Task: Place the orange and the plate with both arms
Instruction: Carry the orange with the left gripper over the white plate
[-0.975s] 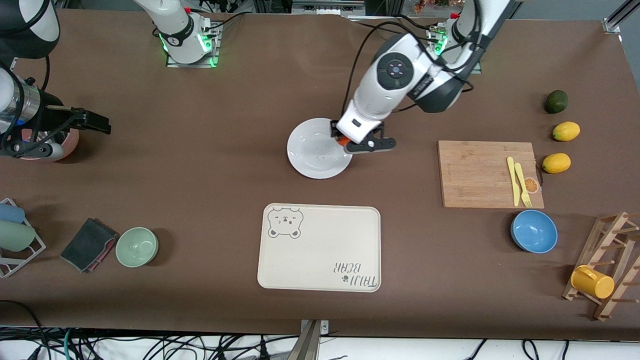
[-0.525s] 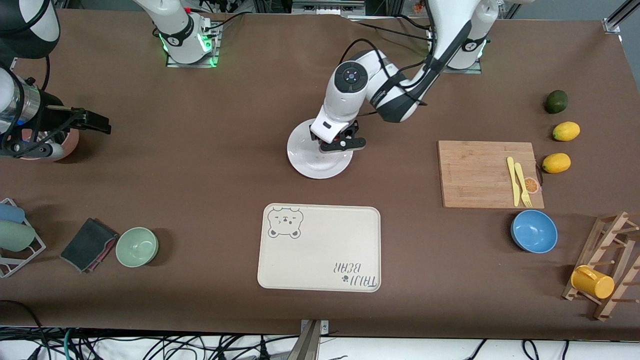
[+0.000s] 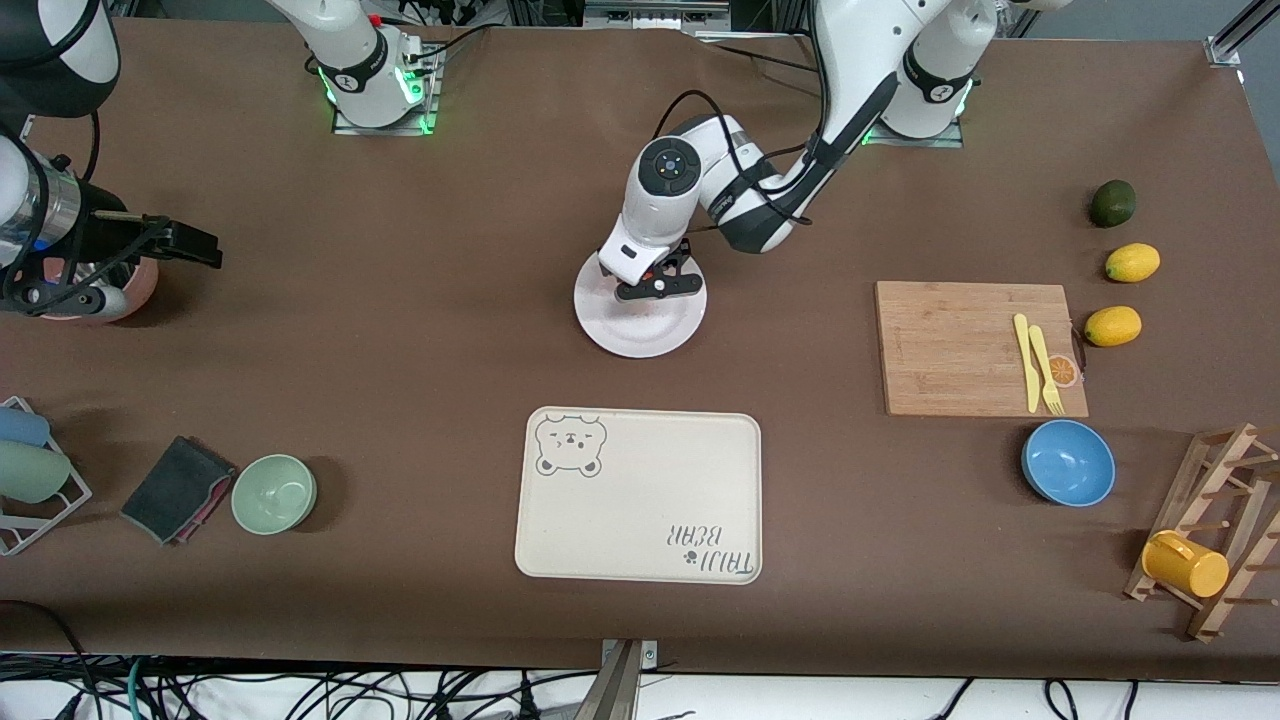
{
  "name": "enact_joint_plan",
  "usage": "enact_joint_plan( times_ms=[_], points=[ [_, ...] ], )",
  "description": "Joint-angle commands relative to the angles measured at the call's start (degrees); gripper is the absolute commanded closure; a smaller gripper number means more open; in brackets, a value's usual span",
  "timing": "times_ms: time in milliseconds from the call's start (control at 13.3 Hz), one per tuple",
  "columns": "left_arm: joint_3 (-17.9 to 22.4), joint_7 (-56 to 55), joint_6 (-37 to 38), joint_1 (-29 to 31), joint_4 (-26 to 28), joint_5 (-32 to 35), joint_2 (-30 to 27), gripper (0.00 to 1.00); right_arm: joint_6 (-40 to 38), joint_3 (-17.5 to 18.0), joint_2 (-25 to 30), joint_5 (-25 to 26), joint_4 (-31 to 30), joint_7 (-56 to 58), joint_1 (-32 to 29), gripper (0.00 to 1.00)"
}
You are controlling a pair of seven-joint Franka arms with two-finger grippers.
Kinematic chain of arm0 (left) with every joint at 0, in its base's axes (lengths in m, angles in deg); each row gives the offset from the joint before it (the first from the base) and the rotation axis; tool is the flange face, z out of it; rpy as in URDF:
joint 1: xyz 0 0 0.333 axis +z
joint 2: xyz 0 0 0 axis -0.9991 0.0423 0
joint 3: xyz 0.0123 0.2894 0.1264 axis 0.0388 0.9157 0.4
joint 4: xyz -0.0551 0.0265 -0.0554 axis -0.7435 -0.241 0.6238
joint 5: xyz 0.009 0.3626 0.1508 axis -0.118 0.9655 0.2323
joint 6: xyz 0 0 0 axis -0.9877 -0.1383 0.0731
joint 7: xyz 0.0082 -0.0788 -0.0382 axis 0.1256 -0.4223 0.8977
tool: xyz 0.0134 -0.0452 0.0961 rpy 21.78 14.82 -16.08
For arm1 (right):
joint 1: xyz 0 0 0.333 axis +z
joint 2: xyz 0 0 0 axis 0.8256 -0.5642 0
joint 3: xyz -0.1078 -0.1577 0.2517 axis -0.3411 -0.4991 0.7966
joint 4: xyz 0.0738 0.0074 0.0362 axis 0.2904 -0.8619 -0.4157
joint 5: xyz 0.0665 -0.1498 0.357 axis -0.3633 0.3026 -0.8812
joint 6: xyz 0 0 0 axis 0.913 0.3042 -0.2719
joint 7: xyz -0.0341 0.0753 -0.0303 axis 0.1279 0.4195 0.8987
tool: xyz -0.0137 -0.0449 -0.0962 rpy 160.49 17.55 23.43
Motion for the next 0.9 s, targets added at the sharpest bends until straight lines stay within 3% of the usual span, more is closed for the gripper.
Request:
enact_joint_plan(
  times_ms=[0,225,300,375,600,825],
  points=[
    [0.9,-1.6,-2.7,-0.8,-2.0,2.0,3.5,0.78,-0.3,0.1,0.5,-0.7,-0.1,0.7,-0.2,0.0],
    [2.0,-1.6,-2.9,-0.3,-2.0,5.9,3.8,0.51,-0.3,0.1,0.5,-0.7,-0.1,0.6,-0.2,0.0],
    [2.1,-1.4,-2.9,-0.1,-2.0,6.0,3.6,0.34,-0.3,0.1,0.4,-0.7,-0.1,0.6,-0.2,0.0],
    [2.1,-1.4,-2.8,0.0,-2.1,6.0,3.4,0.0,-0.3,0.1,0.0,-1.1,-0.1,0.7,-0.2,0.0],
    [2.1,-1.1,-0.5,1.6,-3.7,6.3,2.2,0.0,-0.5,0.2,-0.6,-2.2,-0.1,0.7,0.2,0.0],
    [1.9,-0.6,7.5,4.3,-7.2,6.3,-1.4,0.0,-0.6,0.3,-1.6,-2.7,-0.2,0.7,1.9,0.0]
  ],
)
